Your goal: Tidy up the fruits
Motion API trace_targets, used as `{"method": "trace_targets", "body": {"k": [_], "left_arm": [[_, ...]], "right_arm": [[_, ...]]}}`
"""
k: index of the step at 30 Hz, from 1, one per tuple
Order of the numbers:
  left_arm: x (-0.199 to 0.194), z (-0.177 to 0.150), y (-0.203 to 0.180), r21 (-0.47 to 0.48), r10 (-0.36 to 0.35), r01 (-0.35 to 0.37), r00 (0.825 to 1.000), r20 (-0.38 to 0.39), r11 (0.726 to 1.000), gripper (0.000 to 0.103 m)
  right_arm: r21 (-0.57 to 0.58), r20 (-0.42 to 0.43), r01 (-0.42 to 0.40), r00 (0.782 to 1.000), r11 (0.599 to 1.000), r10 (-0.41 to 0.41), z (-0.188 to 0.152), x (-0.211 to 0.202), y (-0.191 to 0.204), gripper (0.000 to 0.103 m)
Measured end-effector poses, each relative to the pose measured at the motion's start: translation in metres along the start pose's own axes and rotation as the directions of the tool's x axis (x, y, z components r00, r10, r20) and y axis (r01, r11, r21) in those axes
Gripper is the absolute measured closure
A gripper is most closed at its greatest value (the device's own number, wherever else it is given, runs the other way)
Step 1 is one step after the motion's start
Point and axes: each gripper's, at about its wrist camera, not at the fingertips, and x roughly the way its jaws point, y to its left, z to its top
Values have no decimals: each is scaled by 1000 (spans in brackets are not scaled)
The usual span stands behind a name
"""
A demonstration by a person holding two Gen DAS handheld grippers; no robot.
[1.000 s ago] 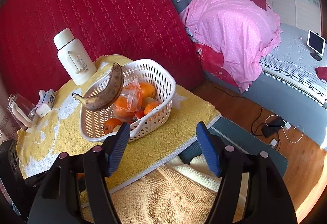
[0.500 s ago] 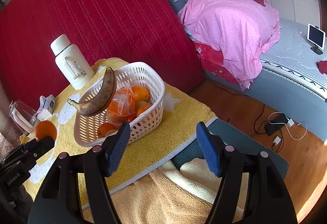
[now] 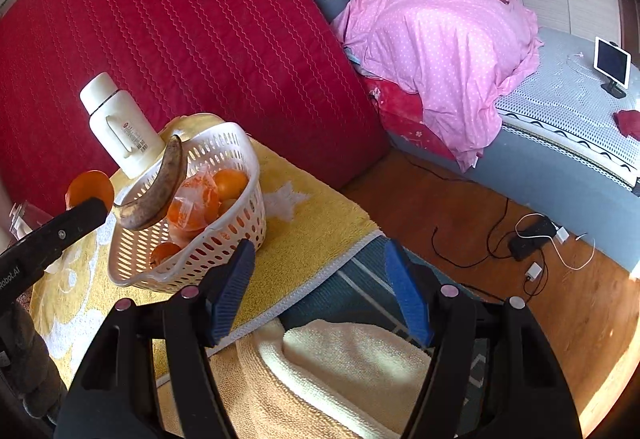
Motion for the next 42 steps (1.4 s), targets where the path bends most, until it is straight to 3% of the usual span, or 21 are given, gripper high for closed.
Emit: {"method": "trace_targets", "body": {"k": [6, 7, 9, 14, 22, 25, 29, 38, 42], "left_arm": [[12, -2, 1, 5, 2, -1, 1000, -20, 1000, 63], [12, -3, 2, 4, 9, -9, 1000, -16, 1000, 58], [9, -4, 5, -1, 21, -21, 1000, 4, 1000, 25], [-2, -5, 11, 6, 58, -59, 997, 59, 998, 13], [-10, -11, 38, -59, 223, -218, 971, 88, 974, 7], [-14, -14, 49, -94, 258, -250, 962, 90, 964, 5], [-21, -15, 60, -121, 315, -303, 943, 103, 945, 5], [-28, -17, 60, -102, 423, -414, 900, 100, 905, 5], [-31, -17, 58, -98, 417, -408, 902, 110, 908, 5]], "right_arm": [[2, -24, 0, 1000, 1000, 0, -2, 10, -1, 34], [-1, -24, 0, 1000, 1000, 0, -2, 11, 0, 34], [-5, -22, 1, 1000, 1000, -1, -1, 12, 3, 34], [-11, -24, 11, 1000, 1000, -11, 0, 14, 8, 34], [-46, -22, 18, 1000, 999, -19, -1, 11, 24, 34], [-58, -15, 19, 1000, 998, -20, -1, 8, 30, 24], [-73, -11, 18, 1000, 997, -18, -1, 3, 39, 19], [-156, 24, 42, 999, 987, -39, -4, -8, 60, 11], [-205, 49, 53, 998, 977, -44, -7, -14, 74, 11]]}}
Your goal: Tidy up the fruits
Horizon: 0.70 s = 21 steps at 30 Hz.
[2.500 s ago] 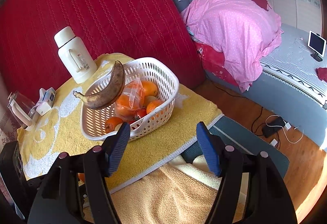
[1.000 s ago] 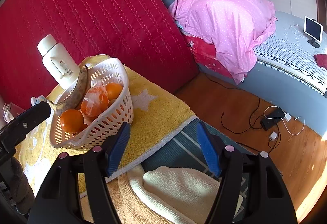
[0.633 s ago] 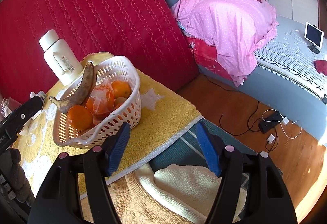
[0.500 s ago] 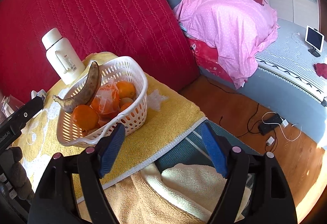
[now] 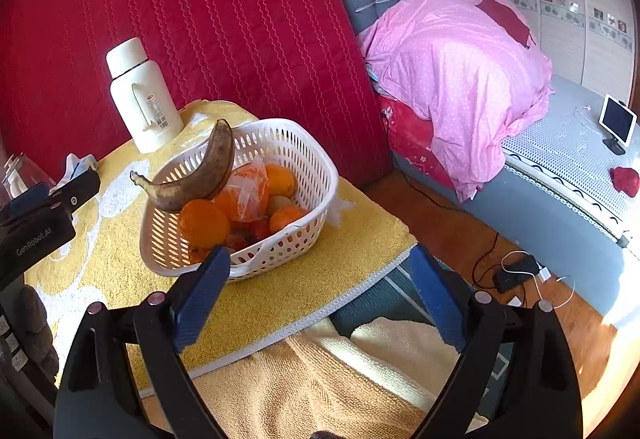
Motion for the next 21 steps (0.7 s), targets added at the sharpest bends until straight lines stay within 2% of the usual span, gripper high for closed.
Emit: {"method": "trace_targets", "body": {"k": [2, 7, 21], "left_arm": [[-2, 1, 0, 2, -1, 1, 1000, 5, 1000, 5], [-6, 1, -1, 2, -2, 2, 1000, 14, 1000, 5], [-11, 0, -4, 9, -8, 7, 1000, 24, 1000, 5]], "right_arm": [[-21, 14, 6, 1000, 1000, -5, 0, -4, 6, 6], [-52, 39, 16, 999, 998, -14, 0, -11, 15, 4], [-100, 50, 13, 999, 995, -8, -2, -21, 26, 4]]}}
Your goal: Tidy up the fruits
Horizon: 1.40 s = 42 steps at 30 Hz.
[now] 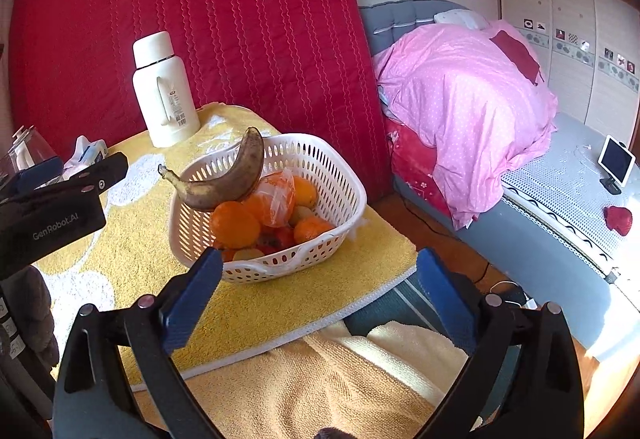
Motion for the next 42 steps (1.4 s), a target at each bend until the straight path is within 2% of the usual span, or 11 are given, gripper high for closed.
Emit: {"method": "trace_targets", "body": {"k": [10, 42], "left_arm": [[2, -2, -2, -3, 9, -9, 1000, -8, 1000, 5], [8, -8, -11, 45, 5, -5, 1000, -15, 999, 5]], "right_arm": [[-61, 16, 8, 1000, 998, -7, -1, -4, 12, 4], [-60, -5, -2, 1000, 998, 1, -4, 6, 10, 4]]}}
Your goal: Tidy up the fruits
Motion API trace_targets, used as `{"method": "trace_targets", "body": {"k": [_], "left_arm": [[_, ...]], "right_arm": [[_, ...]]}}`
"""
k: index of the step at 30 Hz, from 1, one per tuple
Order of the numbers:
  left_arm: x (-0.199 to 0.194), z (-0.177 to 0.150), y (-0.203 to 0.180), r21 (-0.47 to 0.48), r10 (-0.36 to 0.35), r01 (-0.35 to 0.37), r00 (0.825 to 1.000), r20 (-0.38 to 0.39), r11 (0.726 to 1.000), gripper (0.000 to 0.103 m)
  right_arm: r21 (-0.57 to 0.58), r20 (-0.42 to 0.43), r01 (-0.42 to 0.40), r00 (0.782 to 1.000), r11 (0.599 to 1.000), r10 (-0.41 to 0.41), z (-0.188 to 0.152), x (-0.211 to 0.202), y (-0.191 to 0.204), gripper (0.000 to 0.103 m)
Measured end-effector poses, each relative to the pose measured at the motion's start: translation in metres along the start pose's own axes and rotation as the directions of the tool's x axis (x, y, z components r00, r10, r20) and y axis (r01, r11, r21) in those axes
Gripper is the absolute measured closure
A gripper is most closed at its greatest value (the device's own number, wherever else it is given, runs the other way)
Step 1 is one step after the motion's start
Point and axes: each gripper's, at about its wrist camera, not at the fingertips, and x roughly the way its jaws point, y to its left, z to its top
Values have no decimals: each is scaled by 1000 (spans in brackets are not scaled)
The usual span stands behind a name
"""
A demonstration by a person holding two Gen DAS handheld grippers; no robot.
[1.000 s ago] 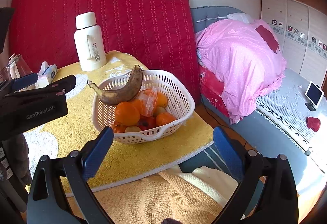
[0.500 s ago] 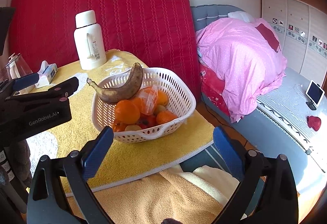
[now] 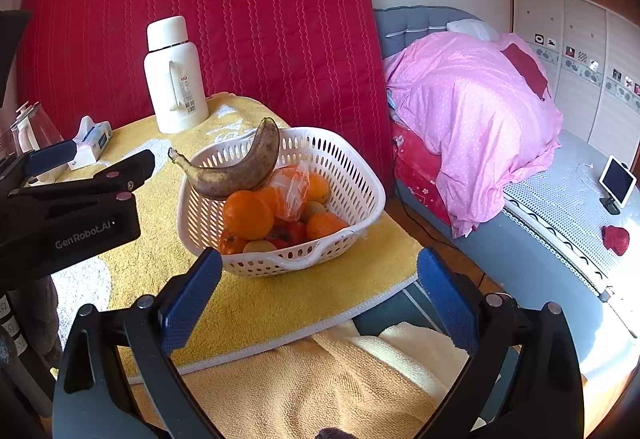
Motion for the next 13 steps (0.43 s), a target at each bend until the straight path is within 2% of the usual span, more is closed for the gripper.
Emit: {"method": "trace_targets", "body": {"k": [7, 13], "left_arm": [[-1, 0, -1, 11, -4, 4, 1000, 6, 1000, 5], [2, -6, 6, -3, 32, -33, 999, -27, 999, 5]], "right_arm": [[1, -9, -7, 1000, 1000, 7, -2, 2, 1, 4], [-20, -29, -52, 998, 998, 51, -7, 3, 15, 4]]}}
